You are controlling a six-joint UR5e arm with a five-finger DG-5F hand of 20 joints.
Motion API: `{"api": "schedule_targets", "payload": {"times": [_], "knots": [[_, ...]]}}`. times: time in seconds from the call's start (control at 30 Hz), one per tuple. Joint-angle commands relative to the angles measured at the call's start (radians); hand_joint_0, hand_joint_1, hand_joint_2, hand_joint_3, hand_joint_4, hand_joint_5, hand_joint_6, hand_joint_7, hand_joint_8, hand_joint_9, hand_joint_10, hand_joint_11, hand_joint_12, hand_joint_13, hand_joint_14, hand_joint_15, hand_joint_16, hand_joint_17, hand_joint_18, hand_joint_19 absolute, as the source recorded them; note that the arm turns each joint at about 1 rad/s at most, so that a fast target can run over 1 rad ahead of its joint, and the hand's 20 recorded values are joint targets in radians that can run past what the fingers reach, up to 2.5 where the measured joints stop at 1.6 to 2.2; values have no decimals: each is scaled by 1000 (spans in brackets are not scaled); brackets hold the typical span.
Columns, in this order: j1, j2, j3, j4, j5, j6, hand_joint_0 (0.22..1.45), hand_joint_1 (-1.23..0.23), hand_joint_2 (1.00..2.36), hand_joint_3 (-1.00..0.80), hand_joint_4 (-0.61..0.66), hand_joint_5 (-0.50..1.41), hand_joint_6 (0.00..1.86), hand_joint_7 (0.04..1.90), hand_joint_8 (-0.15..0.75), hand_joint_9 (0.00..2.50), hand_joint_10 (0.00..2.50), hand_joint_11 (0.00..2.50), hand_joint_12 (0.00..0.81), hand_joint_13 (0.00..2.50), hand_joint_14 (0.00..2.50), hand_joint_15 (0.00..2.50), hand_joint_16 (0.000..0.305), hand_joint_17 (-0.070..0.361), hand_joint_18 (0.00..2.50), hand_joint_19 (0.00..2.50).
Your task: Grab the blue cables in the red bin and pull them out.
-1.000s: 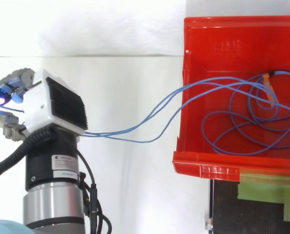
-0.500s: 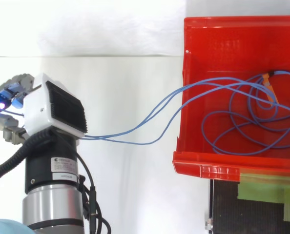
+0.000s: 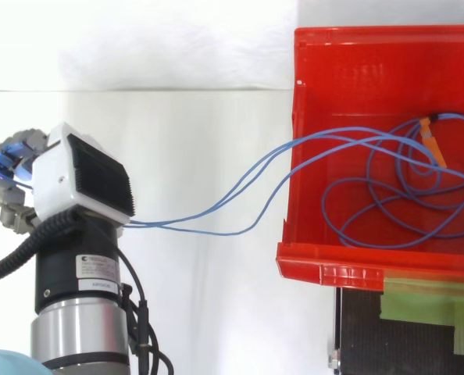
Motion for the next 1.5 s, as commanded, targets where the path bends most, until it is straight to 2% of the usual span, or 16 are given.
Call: {"api": "schedule_targets", "payload": {"times": [0.0, 0.4, 0.5, 0.6, 0.77, 1.0, 1.03, 1.13, 1.2, 1.27, 1.33, 1.47], "knots": [[2, 0, 0, -4, -1, 0, 742, -700, 1000, -1000, 175, 681, 591, 583, 296, 851, 13, 1180, 335, 880, 2095, 989, 51, 114, 965, 1230], [5, 0, 0, -4, -1, 0, 742, -696, 1000, -1000, 181, 686, 544, 599, 300, 850, 13, 1178, 341, 896, 2025, 990, 51, 114, 957, 1226], [5, 0, 0, -4, 1, 0, 747, -743, 1000, -1000, 179, 670, 568, 600, 297, 847, 14, 1183, 338, 895, 2014, 994, 50, 113, 953, 1231], [6, -1, -2, -4, 1, 0, 777, -849, 1000, -1000, 183, 597, 742, 536, 291, 833, 14, 1188, 324, 891, 1980, 1017, 49, 111, 943, 1232], [6, 0, 0, -2, -1, 0, 822, -922, 1000, -1000, 174, 475, 1043, 416, 282, 818, 14, 1210, 318, 888, 1967, 1038, 48, 107, 935, 1239], [6, 0, 0, 1, -9, -14, 856, -950, 1000, -1000, 166, 430, 1164, 369, 279, 817, 14, 1223, 313, 892, 1958, 1049, 46, 104, 934, 1242], [8, 0, 0, 5, -30, -37, 869, -952, 1000, -1000, 158, 425, 1181, 361, 275, 819, 13, 1220, 312, 892, 1962, 1036, 47, 105, 936, 1239], [8, 0, 0, 19, -42, -68, 884, -957, 1000, -1000, 149, 415, 1229, 340, 273, 817, 12, 1232, 311, 892, 1957, 1047, 46, 104, 940, 1239], [9, 0, 0, 48, -58, -123, 897, -957, 1000, -1000, 148, 412, 1255, 338, 275, 820, 13, 1221, 314, 894, 1957, 1051, 46, 103, 947, 1242], [9, 0, 2, 54, -61, -140, 909, -955, 1000, -1000, 143, 412, 1271, 329, 270, 821, 12, 1224, 315, 897, 1962, 1039, 46, 103, 949, 1237], [9, 0, 9, 73, -71, -192, 921, -952, 1000, -1000, 138, 413, 1277, 330, 270, 824, 12, 1227, 312, 897, 1963, 1037, 46, 102, 950, 1238], [9, 0, 23, 94, -101, -338, 933, -946, 1000, -1000, 134, 416, 1286, 324, 271, 823, 12, 1224, 308, 899, 1963, 1040, 45, 102, 952, 1235]]}}
